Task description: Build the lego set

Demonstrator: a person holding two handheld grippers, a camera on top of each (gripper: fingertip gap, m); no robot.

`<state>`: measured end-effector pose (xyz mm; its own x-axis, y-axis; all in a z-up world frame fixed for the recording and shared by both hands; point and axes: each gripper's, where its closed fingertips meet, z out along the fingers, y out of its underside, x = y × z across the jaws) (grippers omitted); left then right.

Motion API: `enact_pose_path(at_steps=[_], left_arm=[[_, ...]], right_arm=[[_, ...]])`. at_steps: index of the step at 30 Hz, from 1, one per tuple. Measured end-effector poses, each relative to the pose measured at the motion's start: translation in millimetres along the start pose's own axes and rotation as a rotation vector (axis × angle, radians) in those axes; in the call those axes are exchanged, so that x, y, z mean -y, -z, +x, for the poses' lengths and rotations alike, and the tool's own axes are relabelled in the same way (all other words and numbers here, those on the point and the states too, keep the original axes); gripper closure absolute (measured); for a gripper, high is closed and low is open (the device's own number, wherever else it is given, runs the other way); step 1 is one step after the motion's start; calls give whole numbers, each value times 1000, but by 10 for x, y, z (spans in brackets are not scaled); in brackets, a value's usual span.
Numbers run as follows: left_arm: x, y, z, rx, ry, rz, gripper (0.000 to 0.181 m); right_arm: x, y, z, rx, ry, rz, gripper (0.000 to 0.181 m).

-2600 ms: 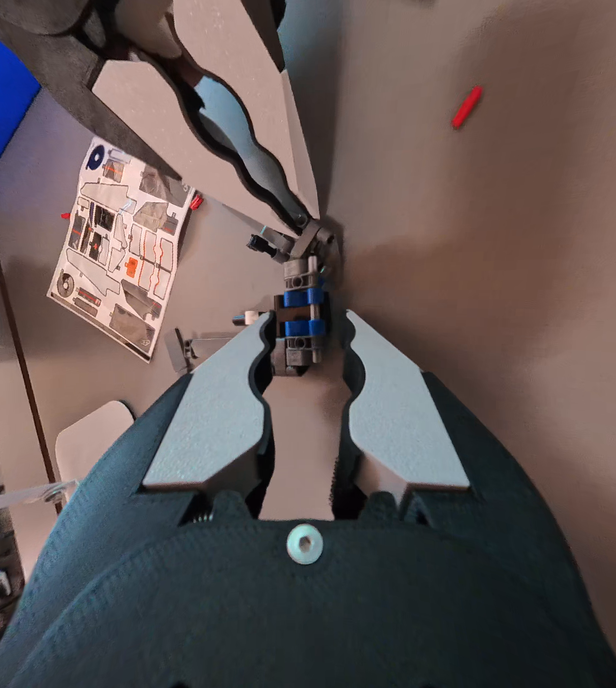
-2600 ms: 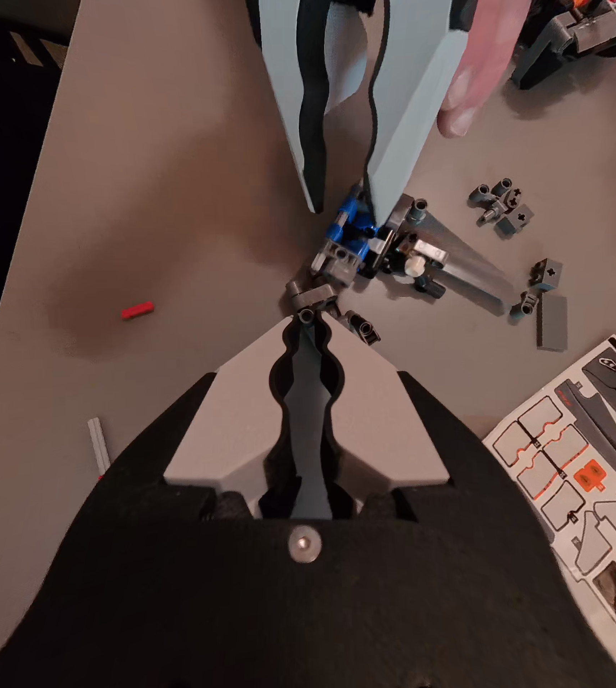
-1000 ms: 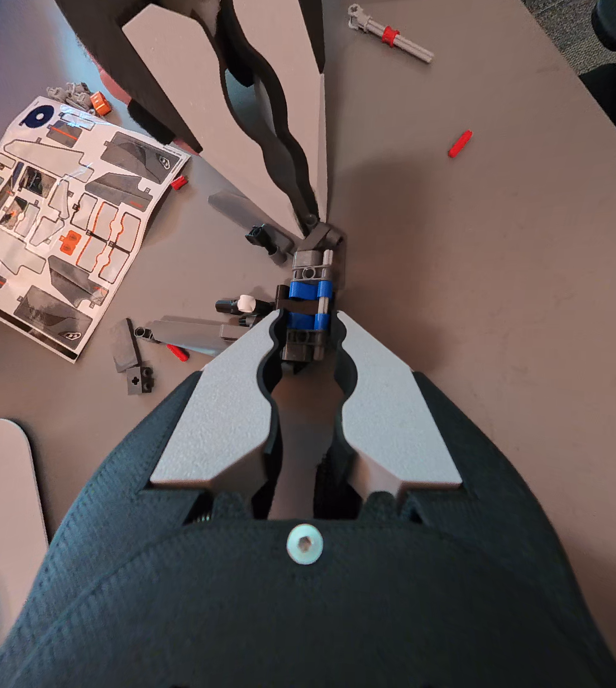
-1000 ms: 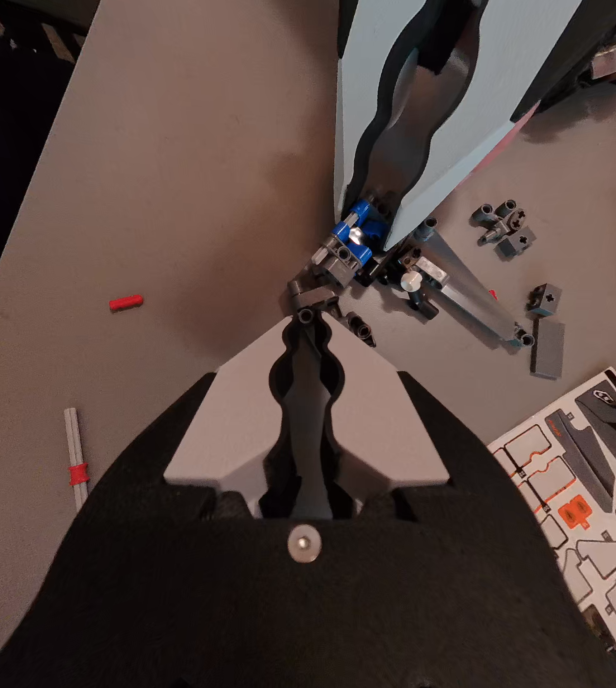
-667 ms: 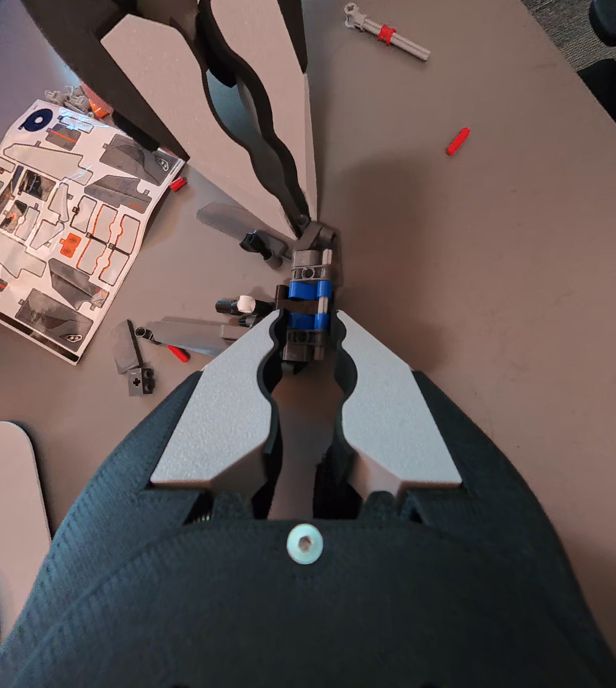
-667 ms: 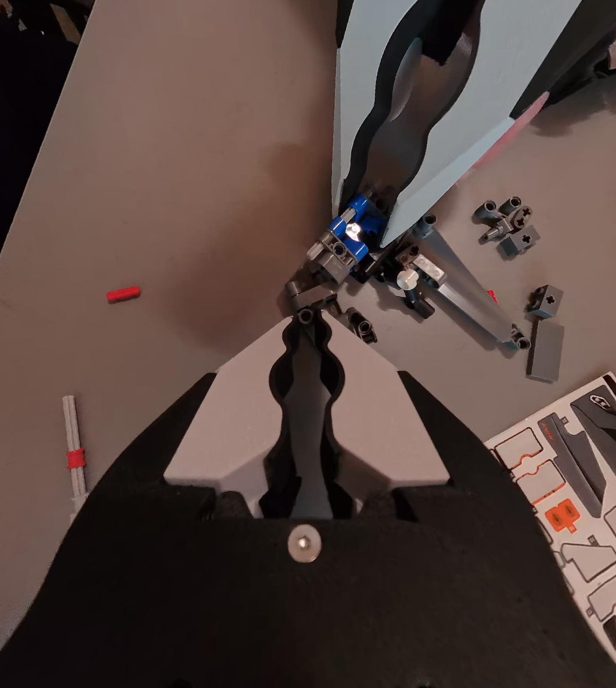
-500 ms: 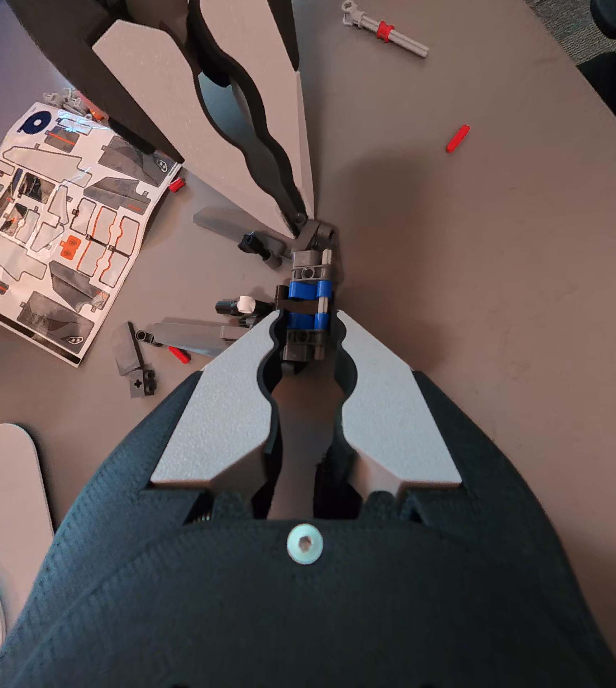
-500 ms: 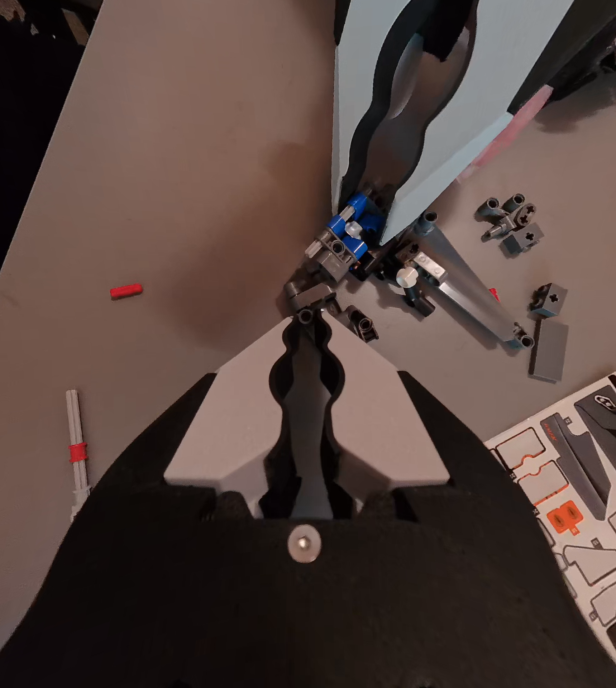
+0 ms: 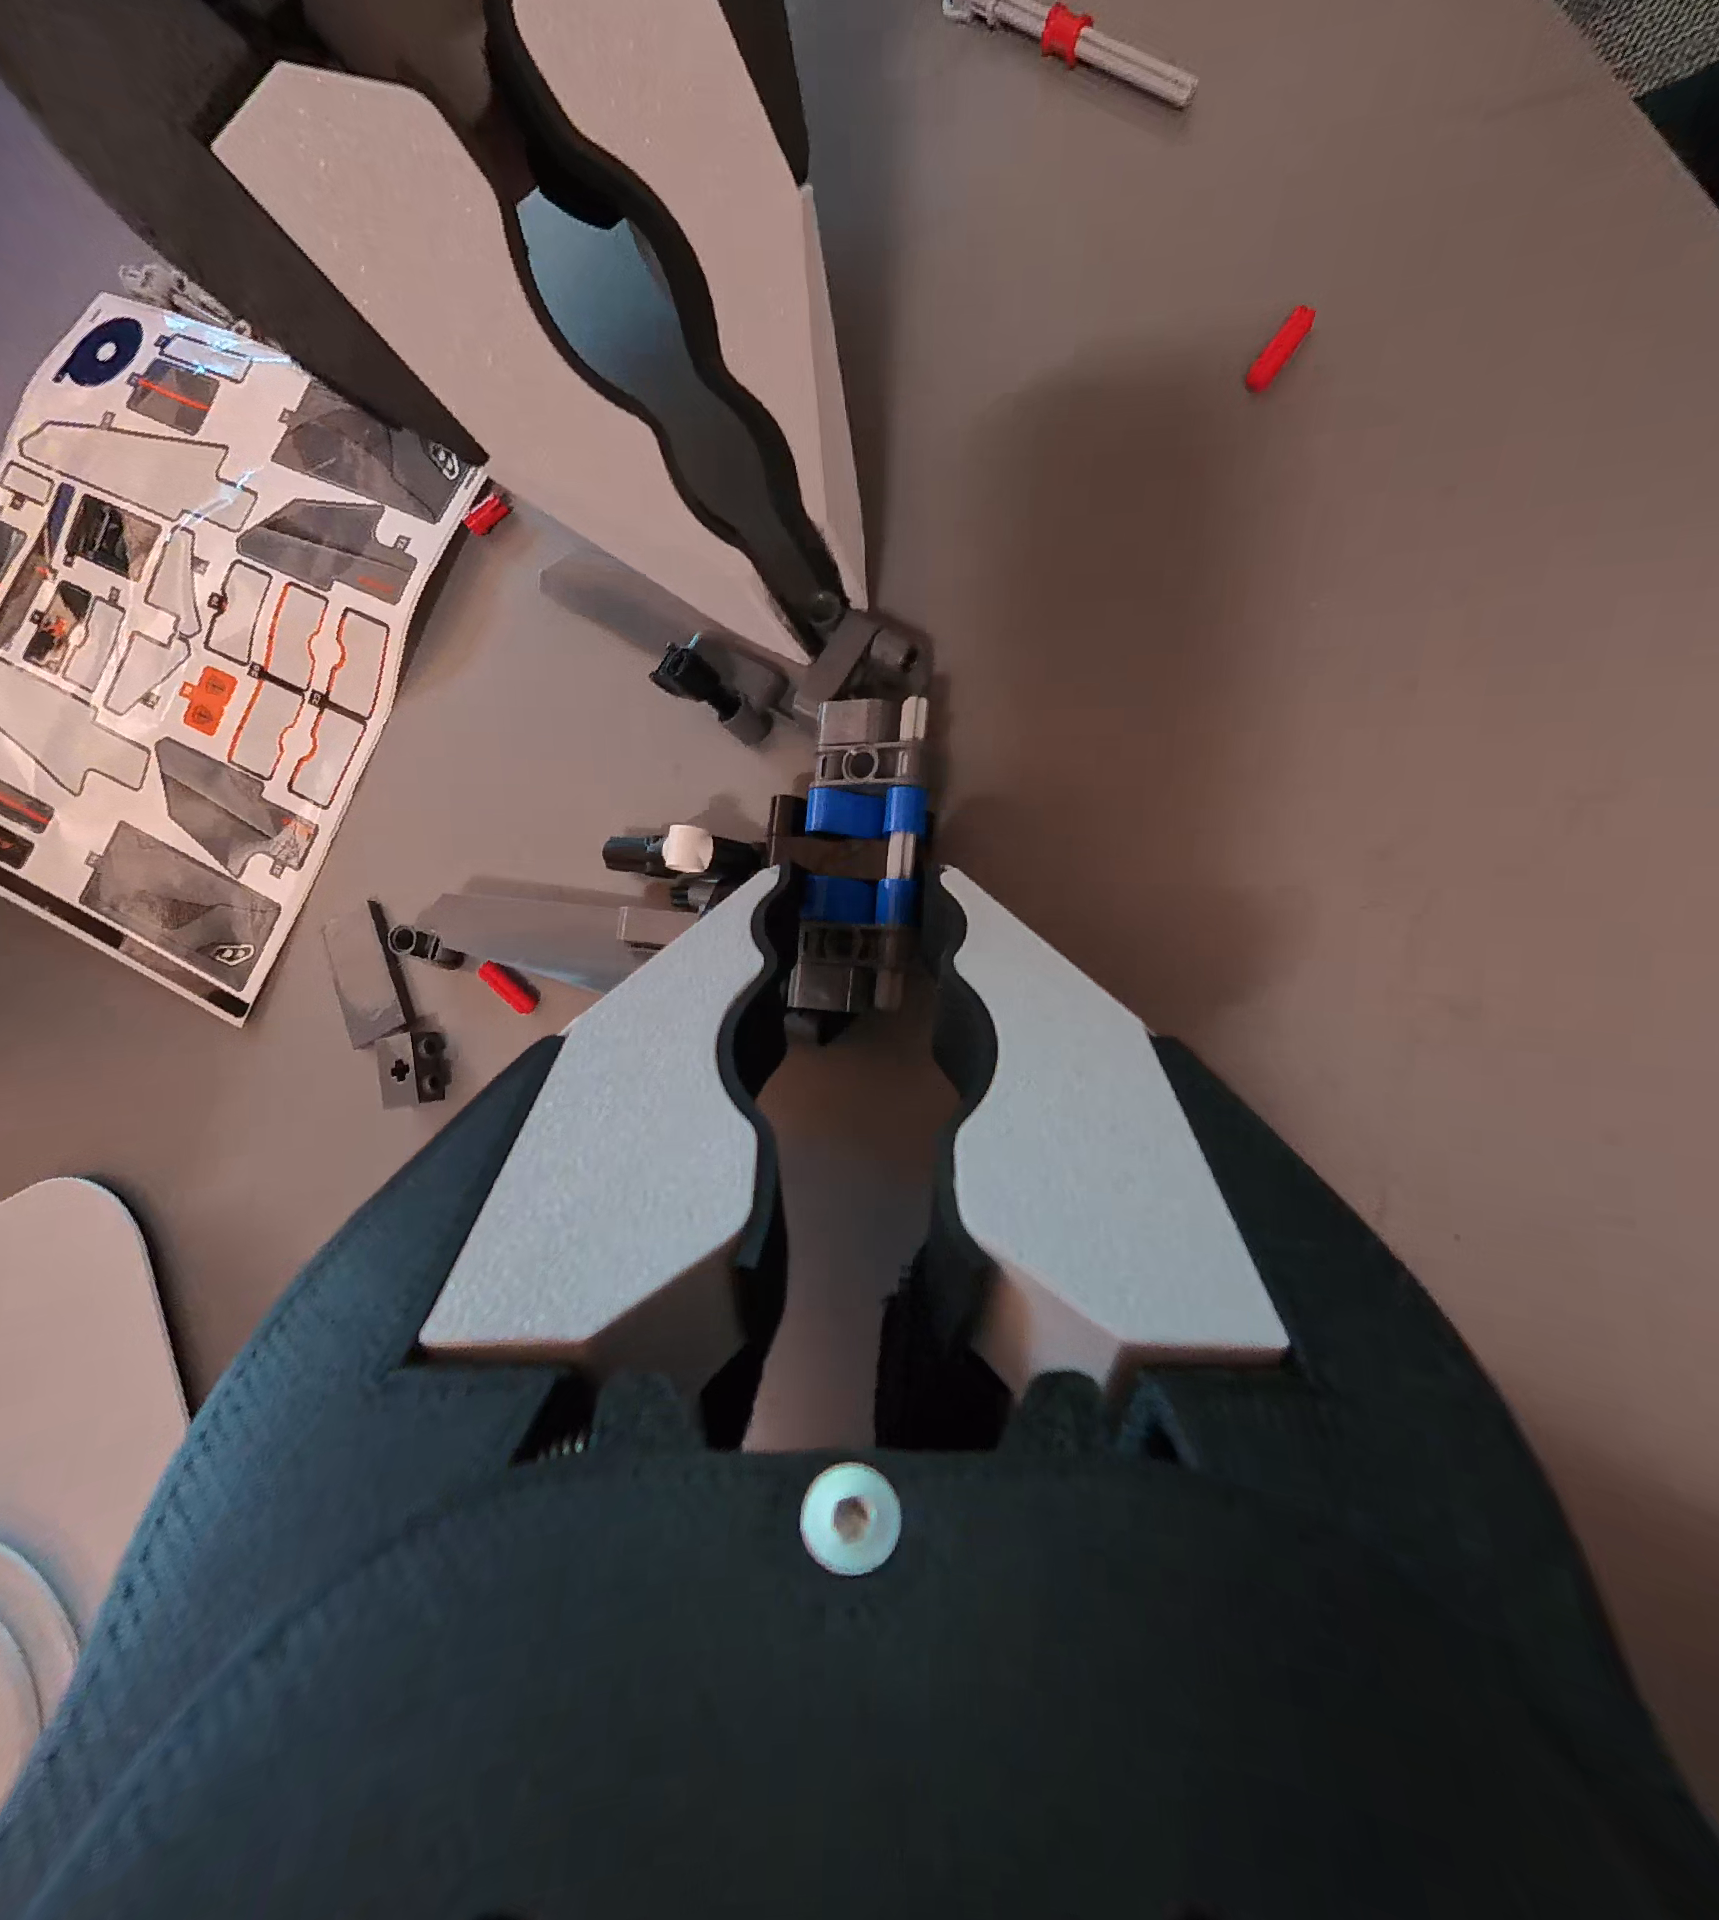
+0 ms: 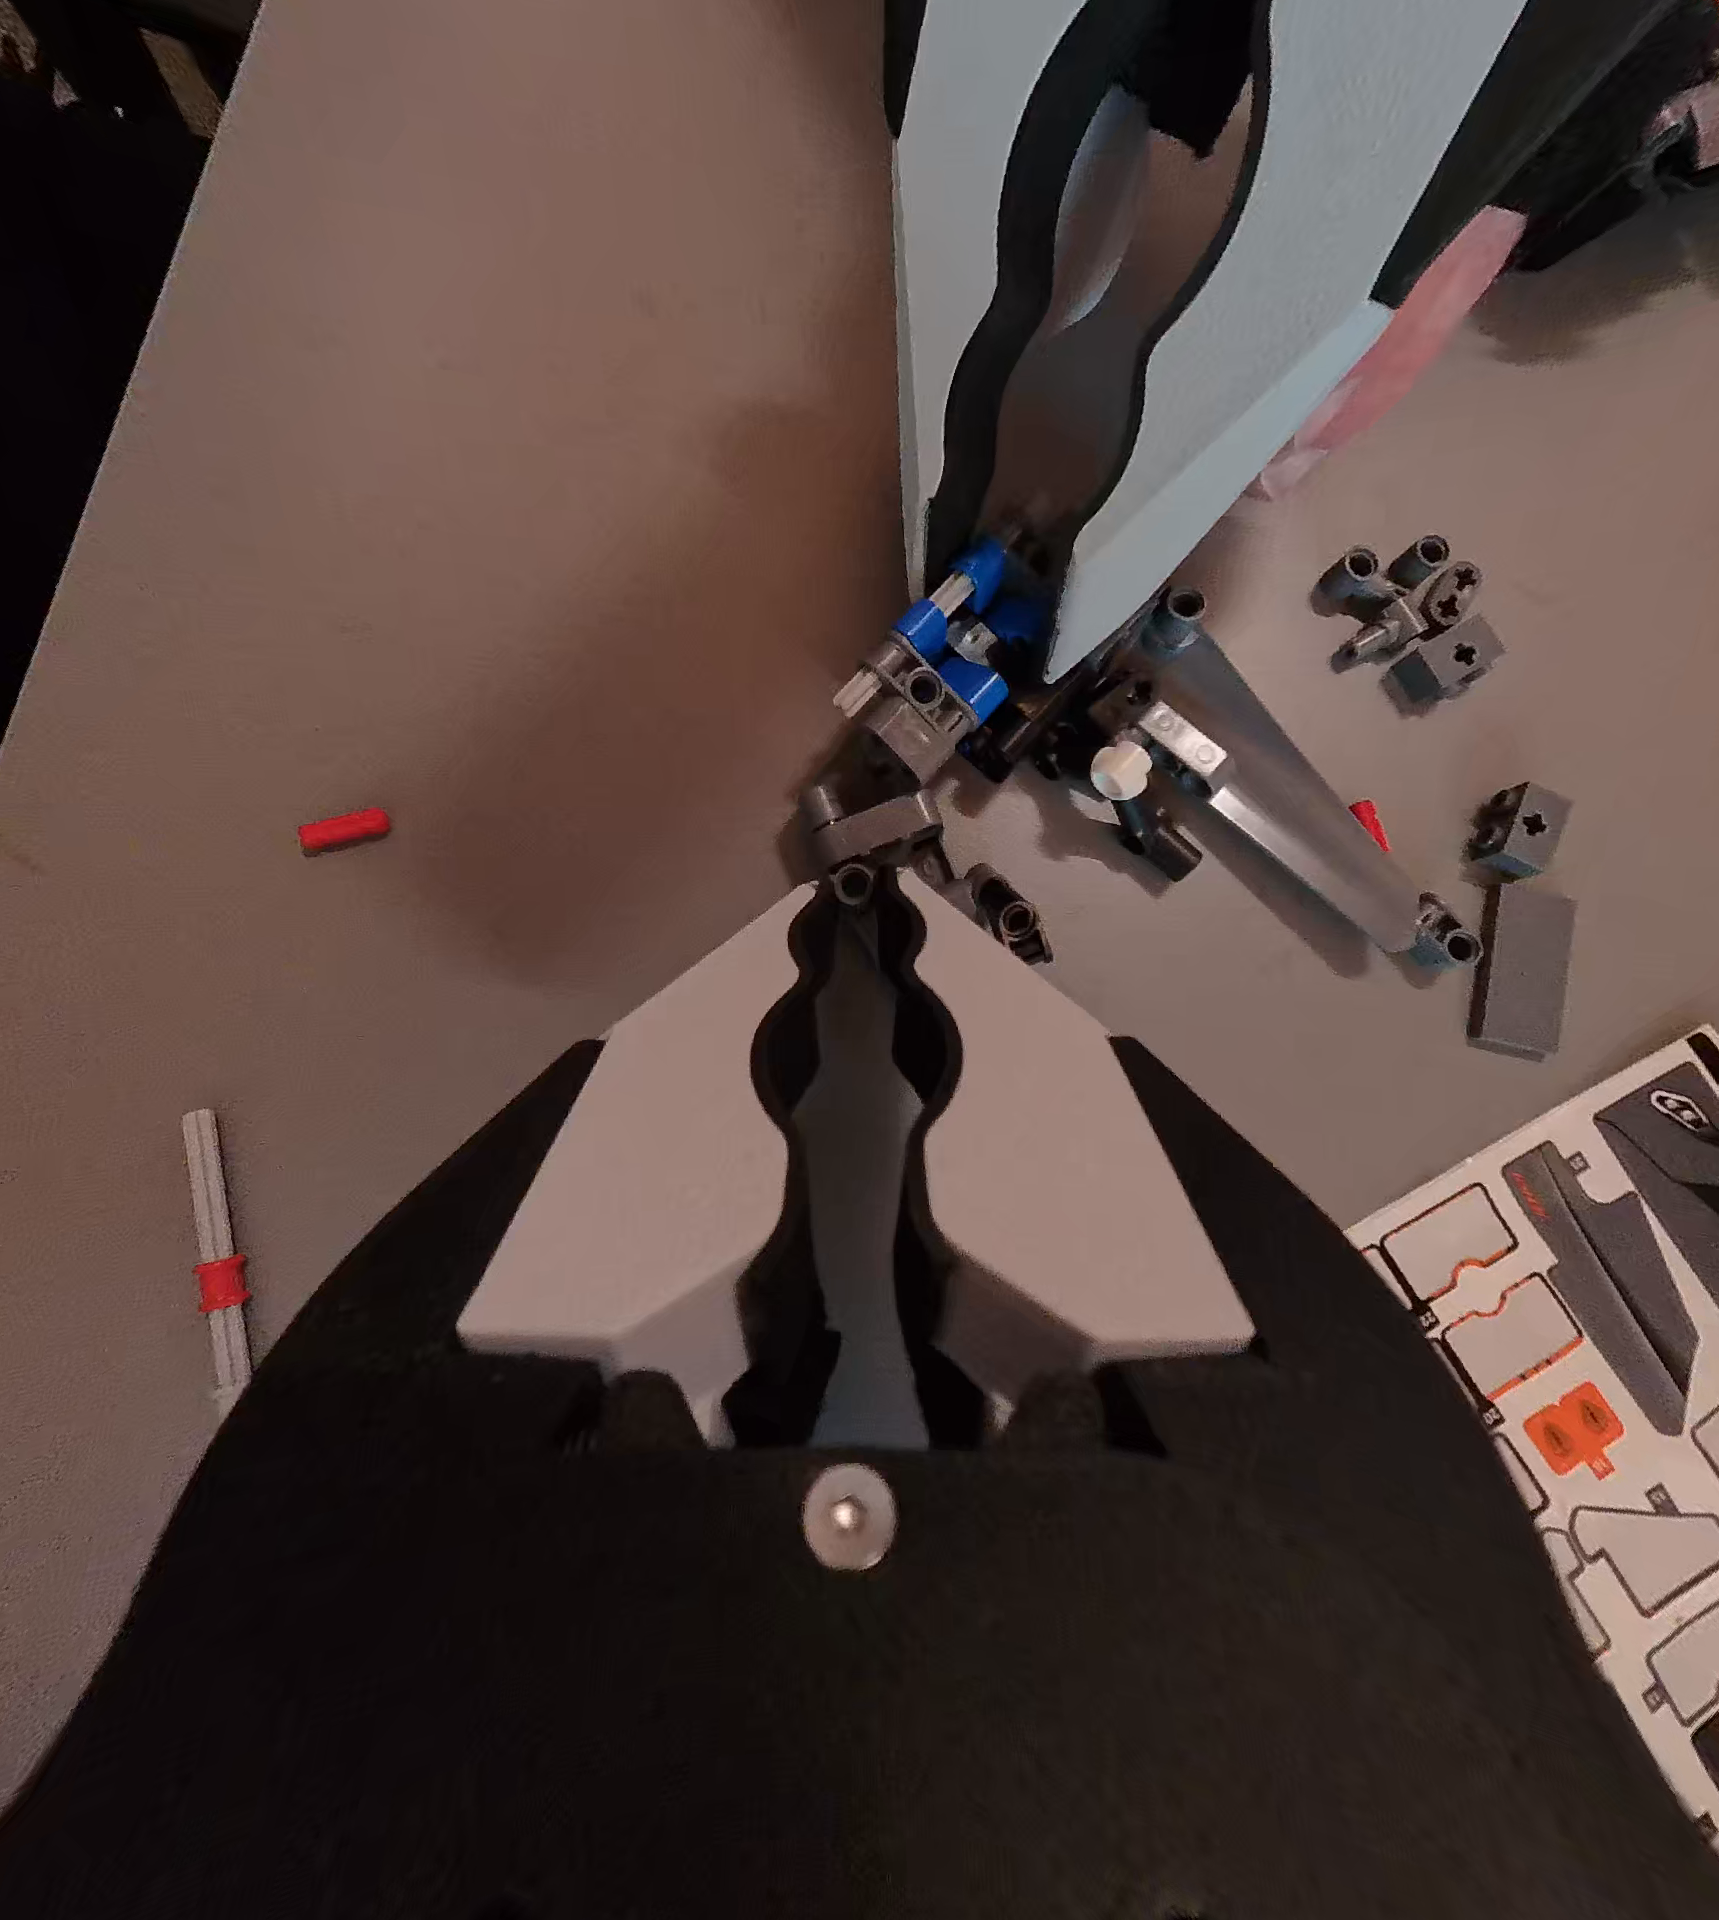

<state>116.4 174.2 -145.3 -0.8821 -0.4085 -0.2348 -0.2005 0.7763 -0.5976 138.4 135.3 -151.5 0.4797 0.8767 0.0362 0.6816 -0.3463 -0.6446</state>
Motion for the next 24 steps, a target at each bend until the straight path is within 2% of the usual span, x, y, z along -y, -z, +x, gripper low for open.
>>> enact_pose_path(at_steps=[24], left_arm=[[-14, 5, 0, -3, -12, -12, 161]], right_arm=[[23, -15, -31, 22, 23, 6, 175]])
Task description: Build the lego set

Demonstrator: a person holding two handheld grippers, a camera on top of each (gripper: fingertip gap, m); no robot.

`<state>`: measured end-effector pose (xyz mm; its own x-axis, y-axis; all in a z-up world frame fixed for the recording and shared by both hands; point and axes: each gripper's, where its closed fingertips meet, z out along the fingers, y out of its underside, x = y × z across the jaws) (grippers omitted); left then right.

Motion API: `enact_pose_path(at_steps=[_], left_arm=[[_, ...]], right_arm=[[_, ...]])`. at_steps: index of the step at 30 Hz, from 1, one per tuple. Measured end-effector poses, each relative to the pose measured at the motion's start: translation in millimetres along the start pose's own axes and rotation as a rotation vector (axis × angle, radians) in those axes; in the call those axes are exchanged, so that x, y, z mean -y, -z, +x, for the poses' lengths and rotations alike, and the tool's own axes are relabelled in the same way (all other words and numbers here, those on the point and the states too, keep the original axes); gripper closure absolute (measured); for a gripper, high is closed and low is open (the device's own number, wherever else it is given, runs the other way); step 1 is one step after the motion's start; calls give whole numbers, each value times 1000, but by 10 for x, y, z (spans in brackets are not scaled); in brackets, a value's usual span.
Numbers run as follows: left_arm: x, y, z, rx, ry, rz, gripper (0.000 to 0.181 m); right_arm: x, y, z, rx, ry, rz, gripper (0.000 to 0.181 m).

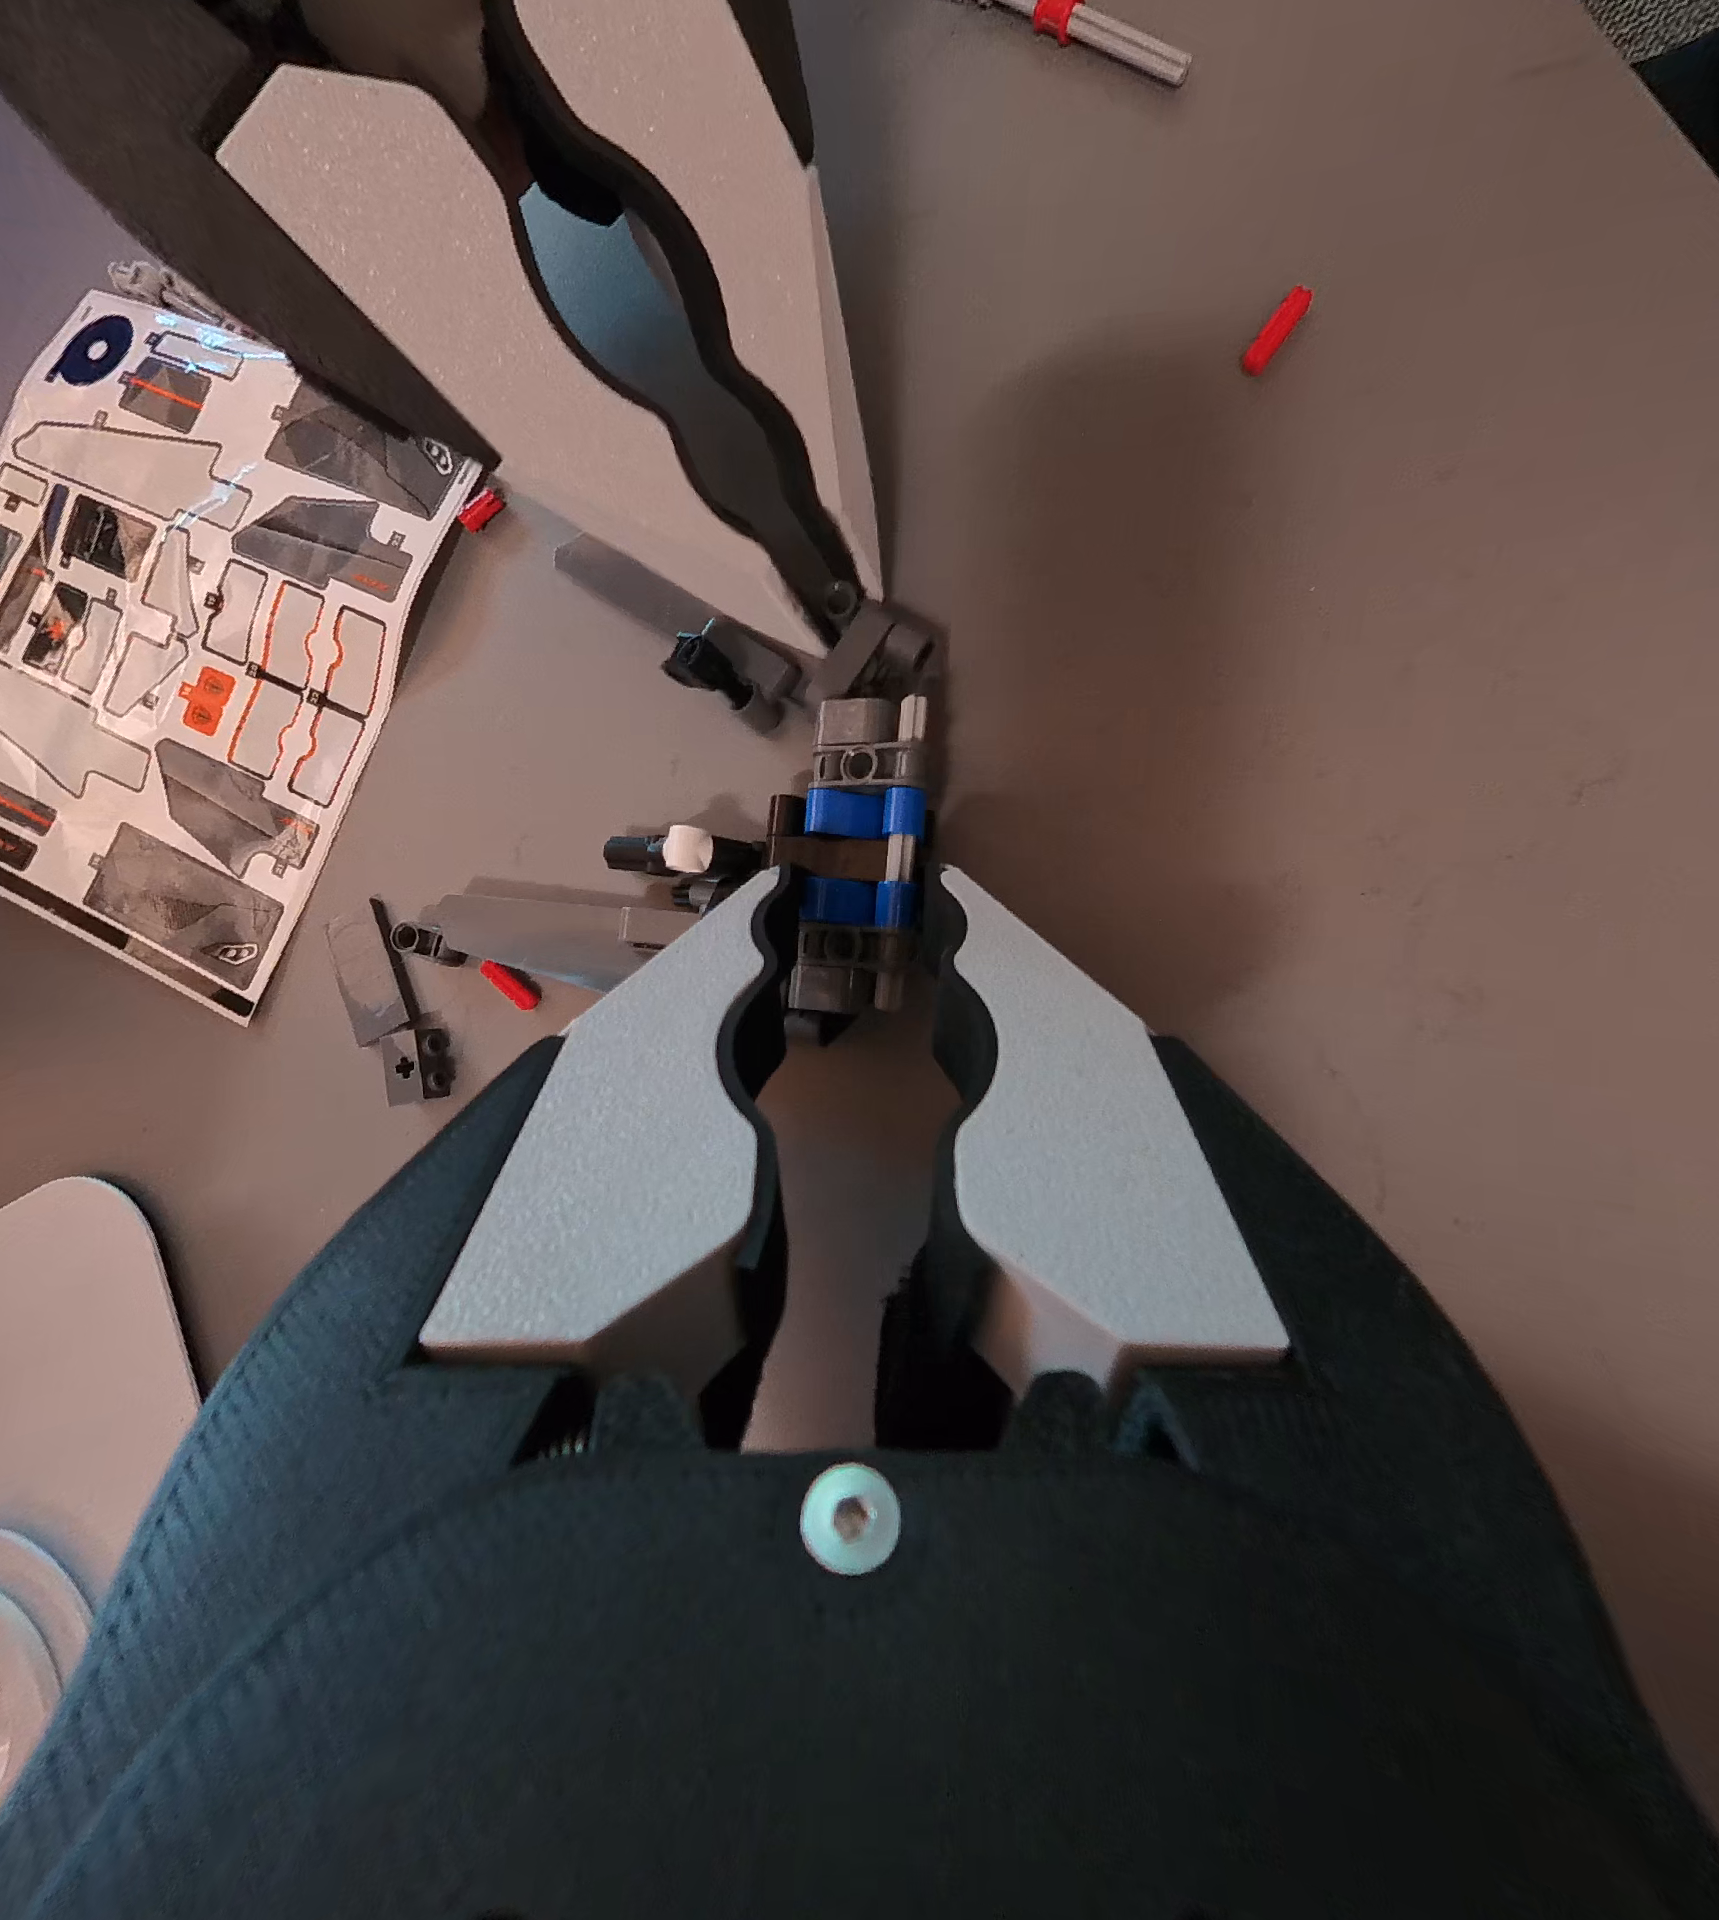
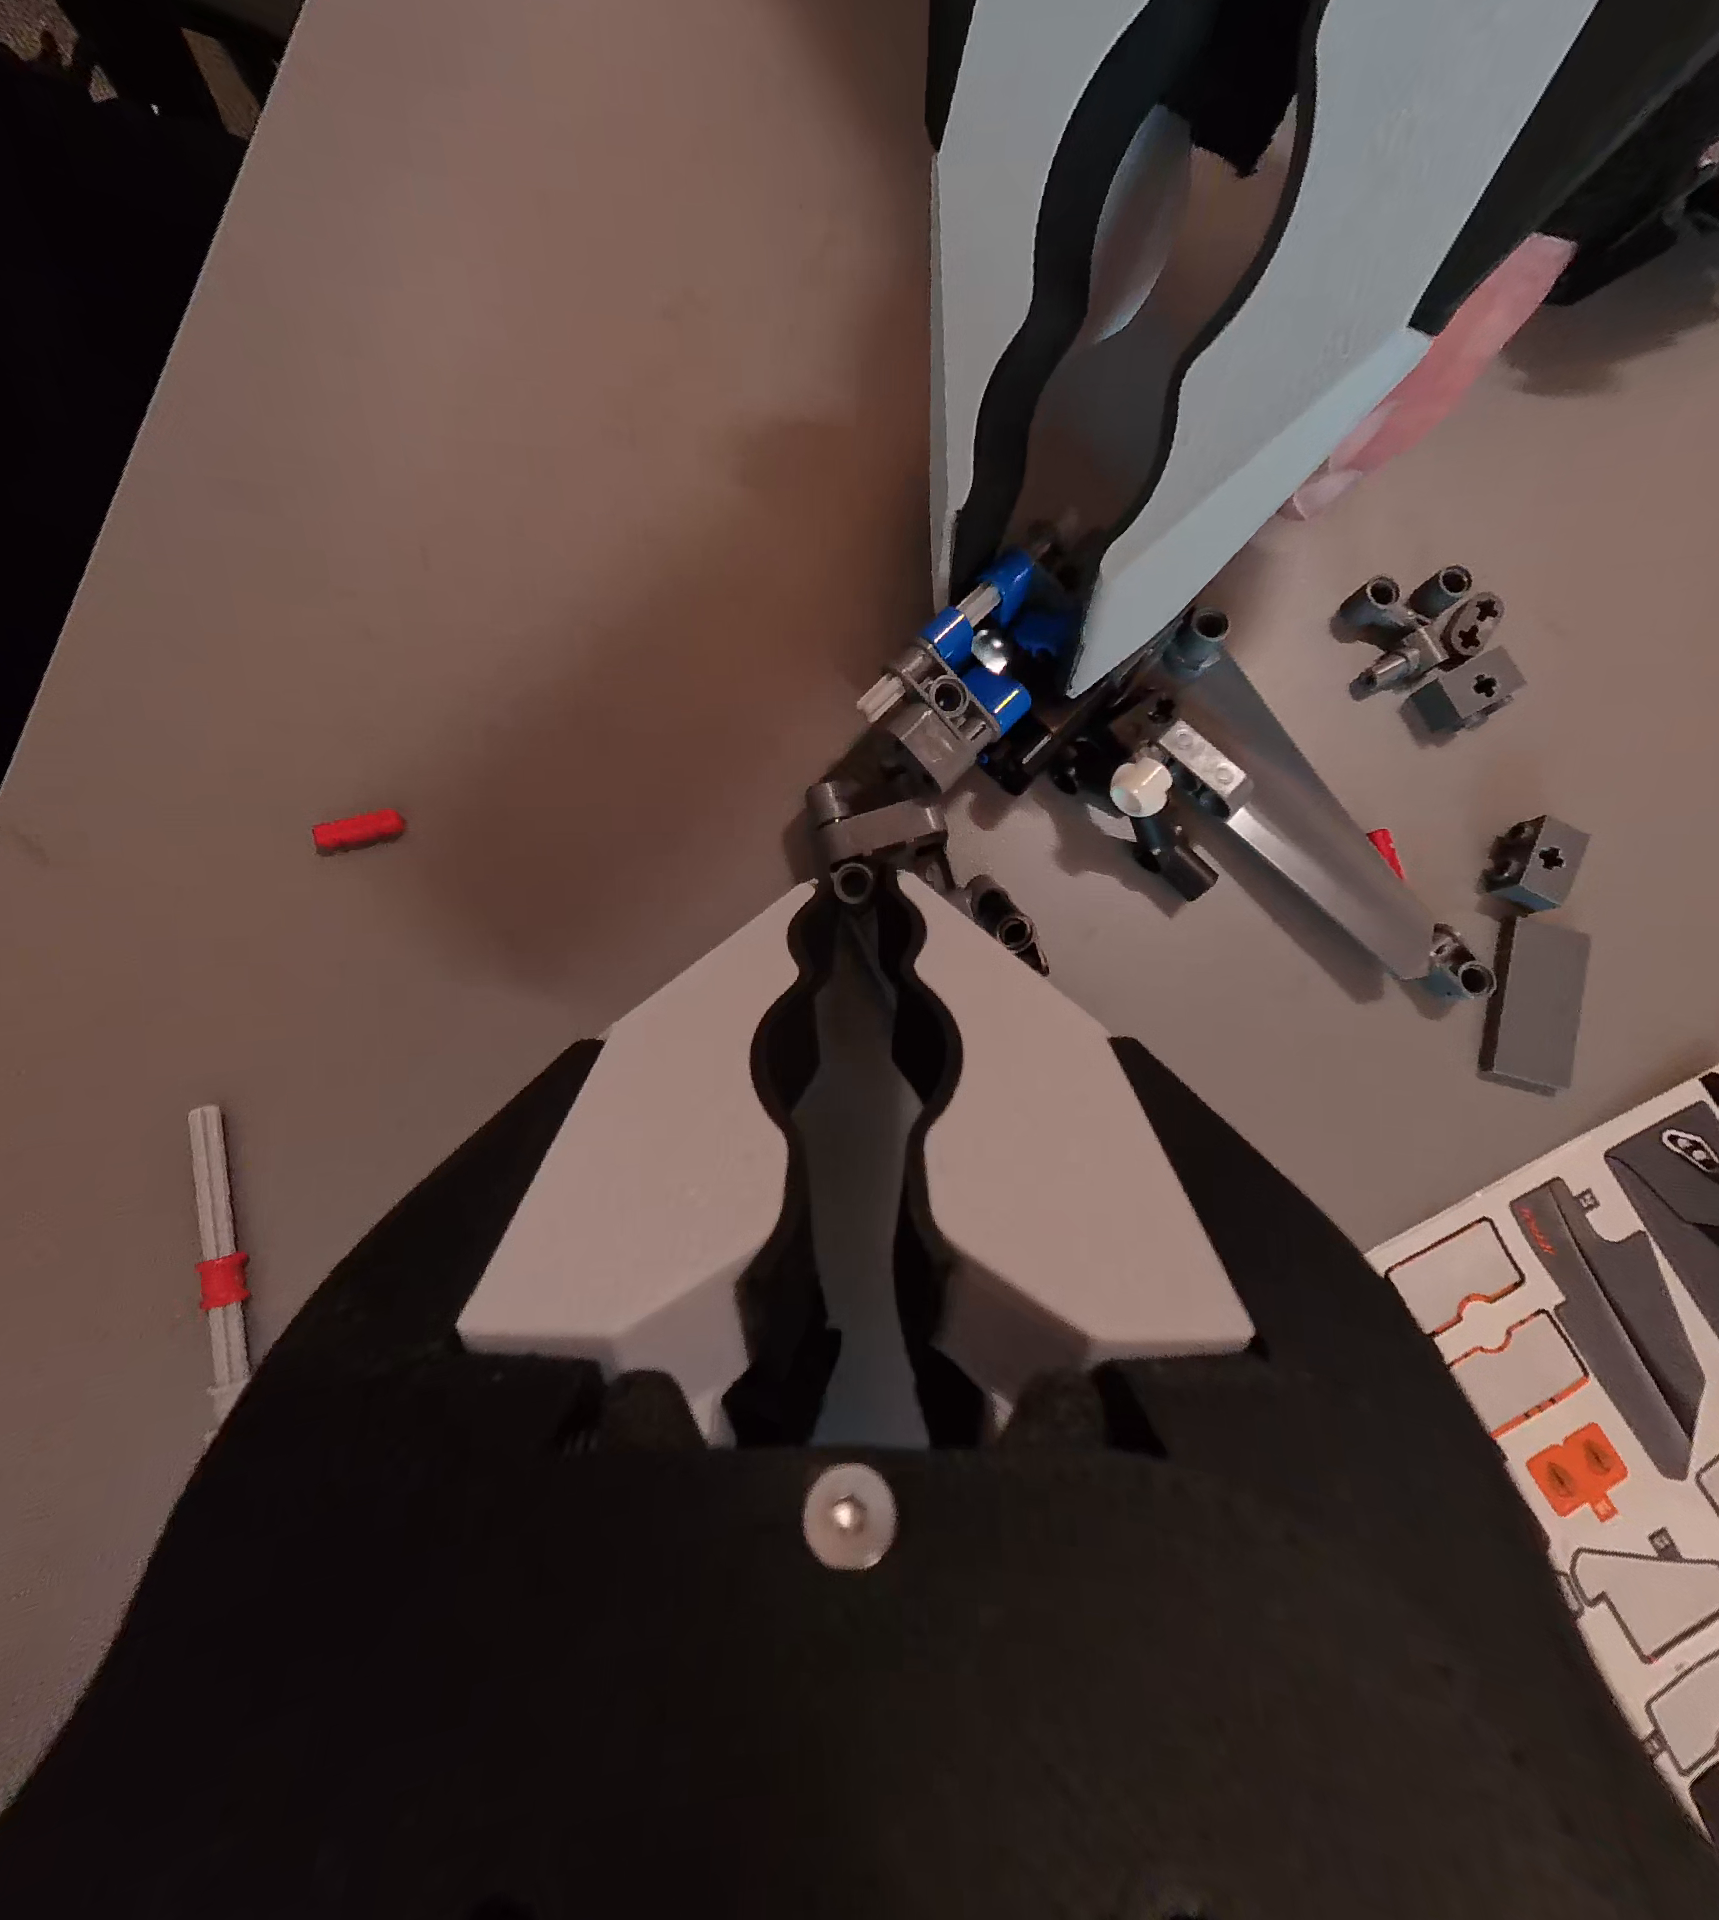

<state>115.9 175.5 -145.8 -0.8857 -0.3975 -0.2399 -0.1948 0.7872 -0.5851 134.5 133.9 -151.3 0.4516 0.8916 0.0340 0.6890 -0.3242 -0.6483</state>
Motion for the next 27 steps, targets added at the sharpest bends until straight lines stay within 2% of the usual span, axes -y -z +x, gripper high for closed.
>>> enact_pose_path(at_steps=[27], left_arm=[[-5, 4, 12, 14, -38, -31, 160]], right_arm=[[12, -6, -5, 11, -50, -2, 176]])
